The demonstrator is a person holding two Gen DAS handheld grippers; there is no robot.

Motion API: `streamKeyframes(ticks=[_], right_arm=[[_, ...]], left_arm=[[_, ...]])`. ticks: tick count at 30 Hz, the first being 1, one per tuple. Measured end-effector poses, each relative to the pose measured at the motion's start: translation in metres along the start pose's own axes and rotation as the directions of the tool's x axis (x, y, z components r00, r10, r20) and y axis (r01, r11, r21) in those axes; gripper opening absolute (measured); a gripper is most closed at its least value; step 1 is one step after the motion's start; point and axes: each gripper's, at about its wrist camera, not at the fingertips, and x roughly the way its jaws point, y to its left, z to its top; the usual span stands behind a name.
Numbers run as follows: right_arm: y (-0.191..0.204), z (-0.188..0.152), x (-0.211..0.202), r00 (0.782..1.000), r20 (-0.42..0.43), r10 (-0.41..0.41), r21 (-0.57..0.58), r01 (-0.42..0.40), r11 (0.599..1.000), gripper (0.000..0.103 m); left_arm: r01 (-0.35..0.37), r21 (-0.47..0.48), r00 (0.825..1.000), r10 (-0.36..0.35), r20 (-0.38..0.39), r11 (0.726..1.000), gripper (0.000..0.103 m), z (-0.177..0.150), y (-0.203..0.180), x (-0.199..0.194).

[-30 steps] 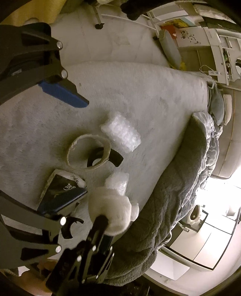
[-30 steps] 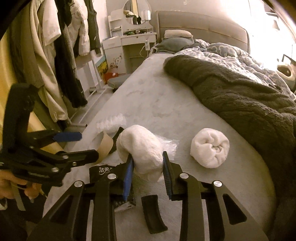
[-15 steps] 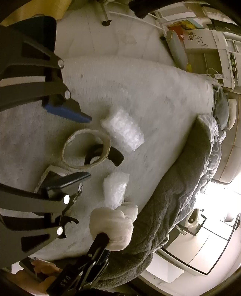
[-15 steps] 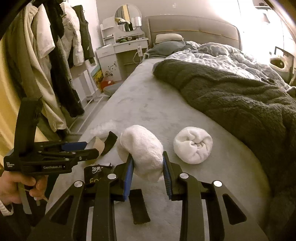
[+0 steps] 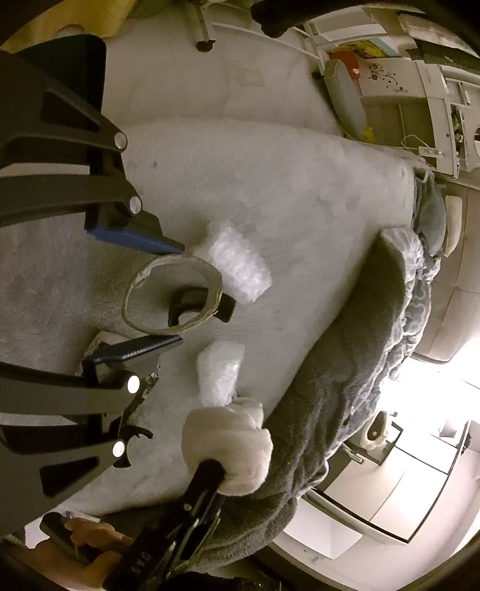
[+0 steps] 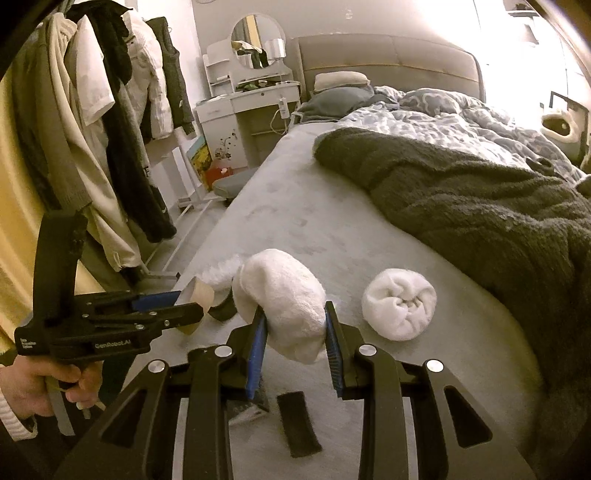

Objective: Collect trash

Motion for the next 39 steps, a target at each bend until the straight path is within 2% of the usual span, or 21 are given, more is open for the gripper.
streamKeyframes(ticks=[7,10,15,20,29,35,39], right_arm=[[0.017,0.013,0.006,1.0,0.009,0.021,-0.001,-0.021,1.0,0.03],[0.028,0.017,0.012,0.999,0.008,0.034,-0.013,-0.034,0.999,0.03],[0.05,0.026,0.022,0.998,0.005,0.058,-0.035,-0.058,0.998,0.03],[0.072,0.035,0.033,0.997,0.006,0.082,-0.053,-0.081,0.995,0.03],[0.12,0.046,0.058,0.993,-0.027,0.112,-0.093,-0.114,0.989,0.03],[0.154,0.049,0.08,0.989,-0.062,0.131,-0.123,-0.138,0.983,0.03],[0.177,0.049,0.094,0.986,-0.09,0.143,-0.148,-0.155,0.977,0.03]], left_arm=[[-0.011,0.042,0.999,0.009,0.041,0.999,0.046,0.002,0.009,-0.02],[-0.043,0.052,0.998,0.04,0.058,0.998,0.046,0.002,0.017,-0.028],[-0.09,0.048,0.994,0.086,0.065,0.995,0.046,0.001,0.036,-0.038],[-0.101,0.035,0.993,0.099,0.065,0.994,0.046,-0.001,0.055,-0.051],[-0.153,0.022,0.988,0.153,0.013,0.988,0.046,-0.016,0.102,-0.067],[-0.18,0.024,0.982,0.181,-0.055,0.983,0.046,-0.033,0.128,-0.067],[-0.209,0.015,0.968,0.209,-0.139,0.978,0.046,-0.047,0.147,-0.063]])
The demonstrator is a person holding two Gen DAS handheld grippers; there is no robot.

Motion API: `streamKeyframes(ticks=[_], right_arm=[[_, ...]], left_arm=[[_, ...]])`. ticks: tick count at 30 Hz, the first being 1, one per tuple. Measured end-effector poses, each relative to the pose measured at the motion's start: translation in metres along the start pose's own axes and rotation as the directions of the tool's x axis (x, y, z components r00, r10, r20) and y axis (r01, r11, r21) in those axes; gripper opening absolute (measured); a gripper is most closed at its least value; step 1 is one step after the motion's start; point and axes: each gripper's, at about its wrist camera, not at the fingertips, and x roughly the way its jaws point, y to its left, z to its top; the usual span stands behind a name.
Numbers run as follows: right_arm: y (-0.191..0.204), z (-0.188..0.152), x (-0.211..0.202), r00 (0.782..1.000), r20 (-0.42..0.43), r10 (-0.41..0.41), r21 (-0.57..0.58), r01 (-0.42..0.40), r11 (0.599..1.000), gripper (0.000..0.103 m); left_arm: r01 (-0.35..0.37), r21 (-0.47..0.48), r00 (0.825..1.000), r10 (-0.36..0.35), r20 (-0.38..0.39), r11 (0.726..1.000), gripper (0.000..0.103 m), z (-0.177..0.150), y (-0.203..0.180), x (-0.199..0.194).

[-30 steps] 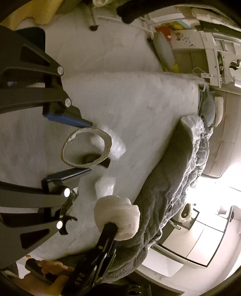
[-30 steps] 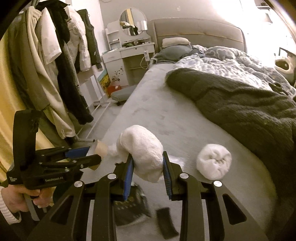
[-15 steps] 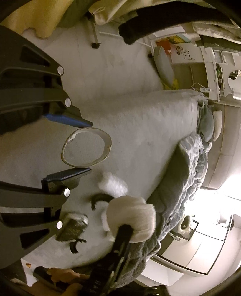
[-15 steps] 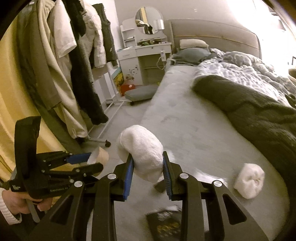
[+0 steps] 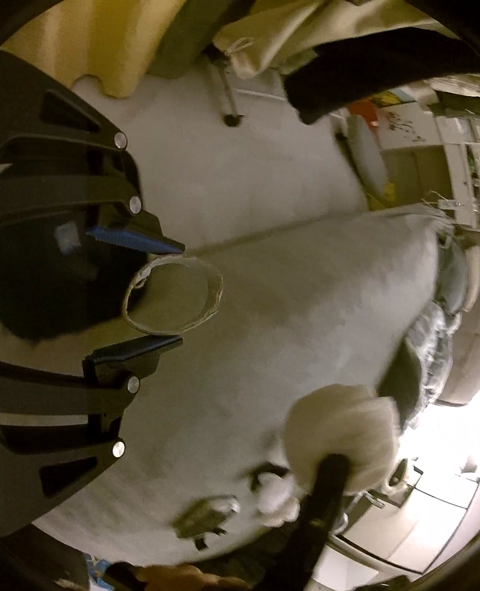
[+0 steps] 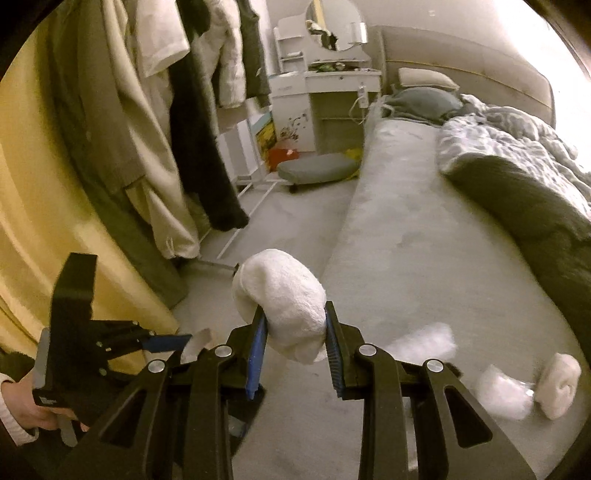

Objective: Collect trash

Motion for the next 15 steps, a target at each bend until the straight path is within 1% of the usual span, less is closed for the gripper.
streamKeyframes(ticks=[4,9,12,15], right_arm=[[0.018,0.002,0.018,0.999,-0.039,0.018,-0.008,-0.018,1.0,0.03],[0.035,0.003,0.037,0.996,-0.089,0.012,-0.026,-0.015,1.0,0.03],[0.045,0.001,0.048,0.993,-0.121,0.018,-0.029,-0.022,0.999,0.03],[0.055,-0.001,0.059,0.989,-0.144,0.045,-0.024,-0.049,0.998,0.03]], left_arm=[[0.007,-0.029,0.997,-0.009,-0.075,1.0,0.046,-0.015,0.014,0.01],[0.016,-0.049,0.986,-0.024,-0.165,0.999,0.046,-0.038,0.031,0.022],[0.005,-0.061,0.979,-0.018,-0.203,0.998,0.046,-0.049,0.042,0.026],[0.001,-0.082,0.971,-0.021,-0.238,0.997,0.046,-0.058,0.052,0.029]])
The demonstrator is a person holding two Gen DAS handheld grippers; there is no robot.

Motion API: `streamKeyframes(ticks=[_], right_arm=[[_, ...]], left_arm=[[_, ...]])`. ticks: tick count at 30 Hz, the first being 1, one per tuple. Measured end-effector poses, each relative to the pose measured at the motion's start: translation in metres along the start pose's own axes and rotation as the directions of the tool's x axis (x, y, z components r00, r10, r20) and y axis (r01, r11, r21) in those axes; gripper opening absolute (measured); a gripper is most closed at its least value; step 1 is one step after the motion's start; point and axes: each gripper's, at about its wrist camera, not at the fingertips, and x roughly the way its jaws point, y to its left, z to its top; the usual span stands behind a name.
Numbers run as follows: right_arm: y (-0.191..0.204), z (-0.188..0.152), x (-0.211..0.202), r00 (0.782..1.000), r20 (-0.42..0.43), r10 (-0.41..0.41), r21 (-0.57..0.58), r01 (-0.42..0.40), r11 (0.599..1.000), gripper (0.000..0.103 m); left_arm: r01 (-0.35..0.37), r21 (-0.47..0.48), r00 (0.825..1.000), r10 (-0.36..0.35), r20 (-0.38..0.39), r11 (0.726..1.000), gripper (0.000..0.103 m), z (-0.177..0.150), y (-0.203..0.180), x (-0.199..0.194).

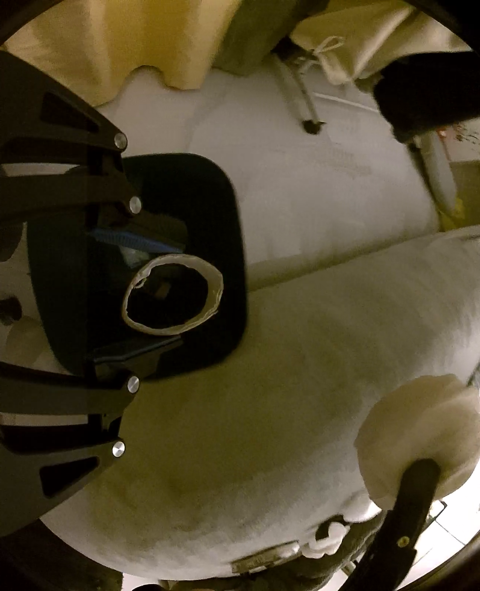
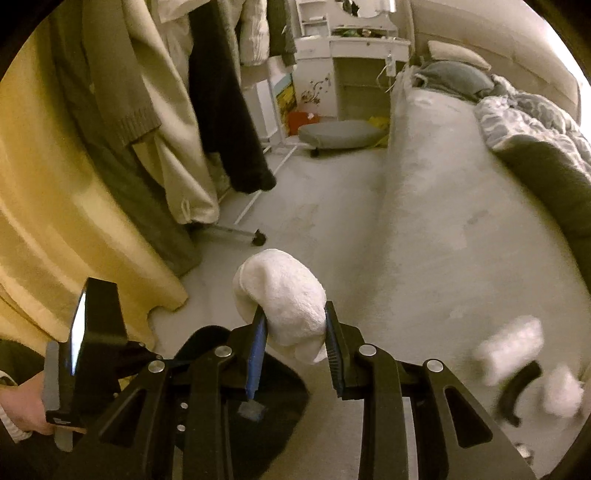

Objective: Collect trash

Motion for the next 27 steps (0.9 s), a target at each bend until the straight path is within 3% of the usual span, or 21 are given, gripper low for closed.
streamKeyframes(ticks=[13,16,23,27], right_arm=[[0.036,-0.002,0.046,0.992,-0.115,0.056,-0.049,-0.062,0.997,0.03],[0.044,-0.005,0.056,0.987,-0.145,0.064,-0.062,-0.074,0.995,0.03],[0.06,-0.018,0.088,0.971,-0.229,0.06,-0.093,-0.083,0.992,0.03],[0.067,-0.026,0.104,0.961,-0.273,0.054,-0.105,-0.086,0.991,0.03]], left_arm=[[0.03,0.021,0.993,-0.027,-0.119,0.999,0.046,-0.037,0.026,0.008],[0.025,0.036,0.992,-0.021,-0.124,0.999,0.053,-0.042,0.029,0.006],[0.025,0.016,0.996,-0.024,-0.086,1.0,0.067,-0.047,0.046,-0.01],[-0.052,0.035,0.999,0.052,-0.013,0.998,0.074,-0.045,0.056,-0.023]])
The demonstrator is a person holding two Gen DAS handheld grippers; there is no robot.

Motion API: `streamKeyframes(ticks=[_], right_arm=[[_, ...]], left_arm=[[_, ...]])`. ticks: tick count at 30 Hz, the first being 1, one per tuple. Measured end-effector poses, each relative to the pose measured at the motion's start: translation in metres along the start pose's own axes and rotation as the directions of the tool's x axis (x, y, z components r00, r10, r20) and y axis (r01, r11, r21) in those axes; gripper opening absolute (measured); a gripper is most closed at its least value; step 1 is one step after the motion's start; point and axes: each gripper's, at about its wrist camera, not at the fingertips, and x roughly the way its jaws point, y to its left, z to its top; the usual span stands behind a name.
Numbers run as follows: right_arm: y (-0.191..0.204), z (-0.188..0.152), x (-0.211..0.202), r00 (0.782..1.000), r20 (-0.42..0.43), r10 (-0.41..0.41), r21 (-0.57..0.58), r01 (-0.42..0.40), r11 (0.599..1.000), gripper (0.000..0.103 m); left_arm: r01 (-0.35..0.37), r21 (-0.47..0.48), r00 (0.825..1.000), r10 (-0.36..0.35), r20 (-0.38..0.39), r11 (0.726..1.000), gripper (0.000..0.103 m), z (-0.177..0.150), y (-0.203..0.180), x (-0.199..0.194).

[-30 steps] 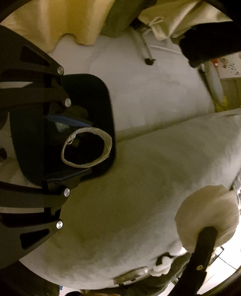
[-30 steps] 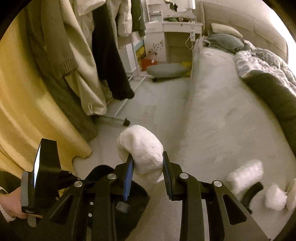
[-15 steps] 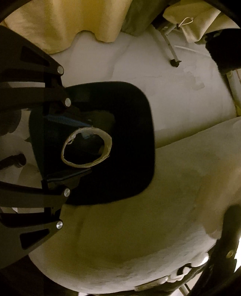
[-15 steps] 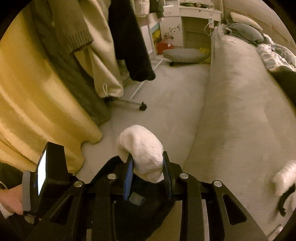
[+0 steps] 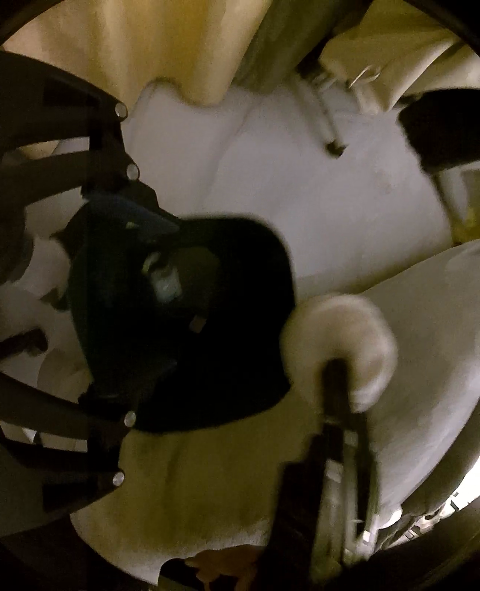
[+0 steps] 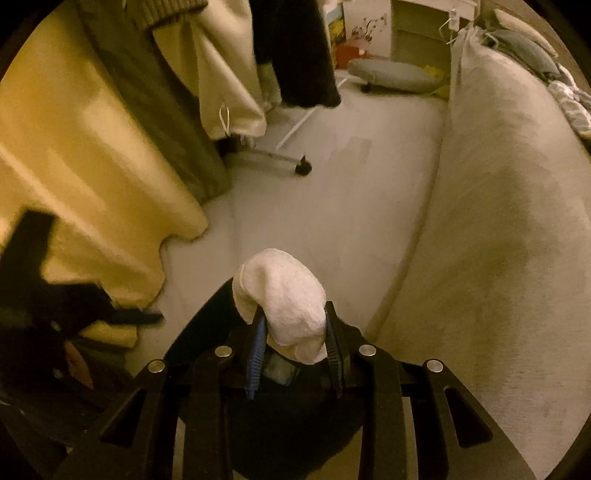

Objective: Collect trash

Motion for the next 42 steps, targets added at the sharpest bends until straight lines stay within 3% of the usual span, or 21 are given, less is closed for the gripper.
streamKeyframes(ticks=[5,11,17,21,26,30,34,37,40,42], right_arm=[[0.007,-0.007,0.027,0.998,-0.068,-0.004,-0.011,0.003,1.0,0.03],[0.011,-0.016,0.047,0.993,-0.122,0.006,0.004,-0.005,1.0,0.03],[0.013,-0.025,0.067,0.984,-0.179,0.0,0.003,0.0,1.0,0.03],[0.014,-0.03,0.078,0.977,-0.215,-0.007,-0.005,0.006,1.0,0.03],[0.017,-0.038,0.085,0.968,-0.25,-0.011,-0.016,0.007,1.0,0.03],[0.022,-0.04,0.088,0.967,-0.255,-0.01,-0.032,0.001,0.999,0.031],[0.025,-0.043,0.087,0.967,-0.256,-0.007,-0.038,-0.003,0.999,0.031],[0.027,-0.043,0.087,0.966,-0.26,0.002,-0.035,-0.012,0.999,0.045],[0.028,-0.046,0.084,0.967,-0.253,0.002,-0.041,-0.013,0.999,0.049],[0.029,-0.048,0.081,0.97,-0.244,0.006,-0.036,-0.015,0.999,0.054]], left_arm=[[-0.047,-0.017,0.993,0.049,0.108,0.999,0.074,0.001,0.009,-0.021],[-0.104,-0.034,0.955,0.11,0.277,0.994,0.074,0.005,0.016,-0.053],[-0.077,-0.058,0.942,0.092,0.323,0.995,0.074,0.013,0.017,-0.074],[-0.078,-0.027,0.92,0.082,0.382,0.997,0.074,0.014,0.008,-0.088],[-0.049,-0.046,0.909,0.064,0.412,0.998,0.074,0.02,0.015,-0.098],[-0.104,-0.044,0.878,0.112,0.465,0.994,0.079,0.021,0.013,-0.111],[-0.092,-0.058,0.85,0.109,0.516,0.994,0.085,0.023,0.016,-0.126],[-0.09,-0.065,0.824,0.111,0.556,0.994,0.092,0.028,0.017,-0.134],[-0.07,-0.07,0.805,0.098,0.585,0.995,0.092,0.036,0.016,-0.142],[-0.073,-0.061,0.782,0.096,0.616,0.995,0.093,0.04,0.01,-0.151]])
